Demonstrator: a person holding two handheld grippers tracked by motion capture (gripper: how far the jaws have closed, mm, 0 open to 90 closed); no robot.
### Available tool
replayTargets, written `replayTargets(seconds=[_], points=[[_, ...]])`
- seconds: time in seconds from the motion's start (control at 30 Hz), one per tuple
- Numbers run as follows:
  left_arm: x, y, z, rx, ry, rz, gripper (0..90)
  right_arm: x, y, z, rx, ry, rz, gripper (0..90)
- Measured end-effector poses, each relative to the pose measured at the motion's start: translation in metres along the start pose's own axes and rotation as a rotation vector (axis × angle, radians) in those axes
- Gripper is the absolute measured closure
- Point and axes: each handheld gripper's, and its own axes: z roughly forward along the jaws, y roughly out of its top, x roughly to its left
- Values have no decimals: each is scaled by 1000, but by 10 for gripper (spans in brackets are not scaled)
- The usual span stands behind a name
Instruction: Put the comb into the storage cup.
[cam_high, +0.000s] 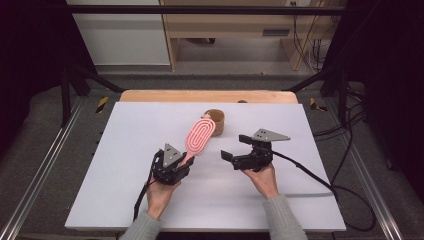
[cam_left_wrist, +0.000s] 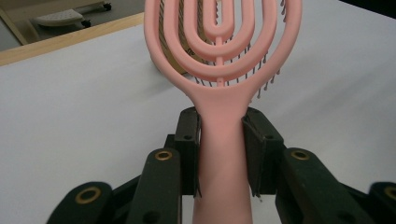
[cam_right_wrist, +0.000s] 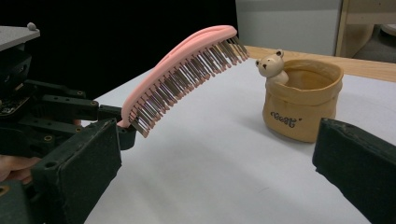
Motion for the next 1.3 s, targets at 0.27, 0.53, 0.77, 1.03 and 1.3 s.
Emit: replayTargets(seconds=[0.27,0.53,0.77,1.03,1.3], points=[[-5,0,2,-16,-7,1,689,7,5,8,3,10,-6,13],[-10,-1,5,-24,-15,3,689,12,8,15,12,16,-5,11],[-14,0,7,-33,-19,10,689,12,10,17,-3,25,25,9],[-18,0,8,-40,-22,17,689,10,11,19,-6,29,55,11],[-24,2,10,-44,-25,27,689,9,11,20,3,29,72,19]])
